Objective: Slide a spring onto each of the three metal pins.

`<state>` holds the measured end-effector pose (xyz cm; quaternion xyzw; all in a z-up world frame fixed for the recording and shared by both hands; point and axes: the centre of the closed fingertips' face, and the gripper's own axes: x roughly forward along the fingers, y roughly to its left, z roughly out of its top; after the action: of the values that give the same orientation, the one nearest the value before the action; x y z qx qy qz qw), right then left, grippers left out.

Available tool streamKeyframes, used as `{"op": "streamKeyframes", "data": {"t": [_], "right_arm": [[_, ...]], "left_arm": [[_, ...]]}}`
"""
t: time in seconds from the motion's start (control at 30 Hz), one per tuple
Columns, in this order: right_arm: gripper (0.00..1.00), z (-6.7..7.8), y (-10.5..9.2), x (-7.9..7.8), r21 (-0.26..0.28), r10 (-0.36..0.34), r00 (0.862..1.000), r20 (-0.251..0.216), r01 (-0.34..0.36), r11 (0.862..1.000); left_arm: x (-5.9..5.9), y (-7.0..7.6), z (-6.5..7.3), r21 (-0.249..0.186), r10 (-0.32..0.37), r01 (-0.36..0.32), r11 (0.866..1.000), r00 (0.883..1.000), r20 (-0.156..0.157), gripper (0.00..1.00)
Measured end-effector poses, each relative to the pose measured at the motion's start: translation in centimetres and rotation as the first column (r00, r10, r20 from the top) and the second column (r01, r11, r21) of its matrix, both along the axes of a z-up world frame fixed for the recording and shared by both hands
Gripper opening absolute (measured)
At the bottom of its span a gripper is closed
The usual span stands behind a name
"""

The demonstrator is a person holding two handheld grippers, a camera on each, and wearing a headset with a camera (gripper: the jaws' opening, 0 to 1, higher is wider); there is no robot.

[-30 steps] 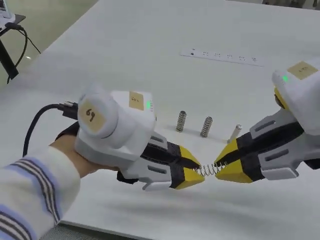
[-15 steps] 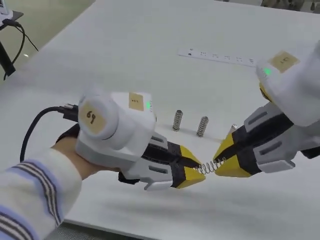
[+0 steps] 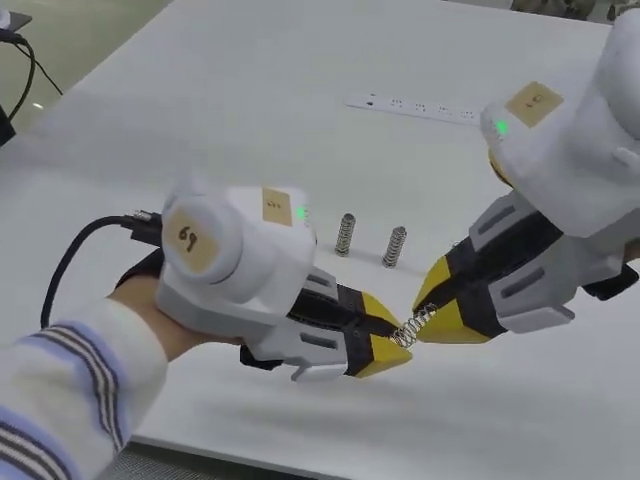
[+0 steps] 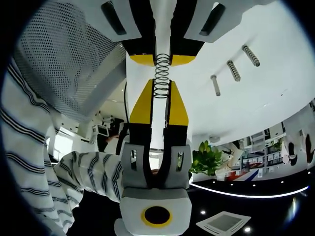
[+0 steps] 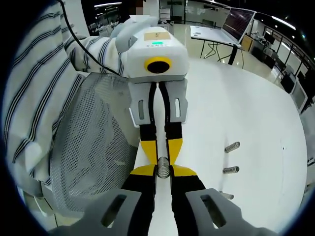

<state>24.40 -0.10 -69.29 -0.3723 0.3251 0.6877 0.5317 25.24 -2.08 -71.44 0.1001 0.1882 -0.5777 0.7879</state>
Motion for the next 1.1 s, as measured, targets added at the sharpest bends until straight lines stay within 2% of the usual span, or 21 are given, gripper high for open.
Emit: {"op": "streamKeyframes", "data": {"t": [0.13,0.2,0.37,0.5,0.93,1.1], "right_arm": [[0.08,0.3,-0.1,-0.2,-0.016,0.023,1.000,0.020,-0.023,1.000],[0.08,0.0,-0.4,0.1,-0.043,0.050,0.997,0.055,-0.048,0.998],[0.08,0.0,-0.4,0.1,-0.043,0.072,0.995,0.075,-0.069,0.997],[0.08,-0.1,-0.4,0.1,-0.036,0.051,0.997,0.066,-0.049,0.998],[0.08,-0.5,-0.7,0.0,-0.042,0.080,0.995,0.060,-0.077,0.996],[0.08,-0.9,-0.9,0.0,-0.055,0.093,0.994,0.063,-0.089,0.994]], "left_arm": [[0.0,-0.5,0.1,-0.015,-0.009,0.009,1.000,1.000,-0.001,0.02],[0.1,-0.5,0.1,-0.012,-0.010,0.010,1.000,1.000,0.006,0.02],[0.3,-0.5,0.0,-0.014,-0.007,0.007,1.000,1.000,0.010,0.02],[0.4,-0.3,0.0,-0.008,0.000,0.000,1.000,1.000,0.015,0.02],[0.4,-0.7,0.2,-0.022,-0.004,0.005,1.000,0.999,0.033,0.02],[0.4,-1.0,0.6,-0.046,-0.001,0.002,0.999,0.999,0.036,0.02]]}}
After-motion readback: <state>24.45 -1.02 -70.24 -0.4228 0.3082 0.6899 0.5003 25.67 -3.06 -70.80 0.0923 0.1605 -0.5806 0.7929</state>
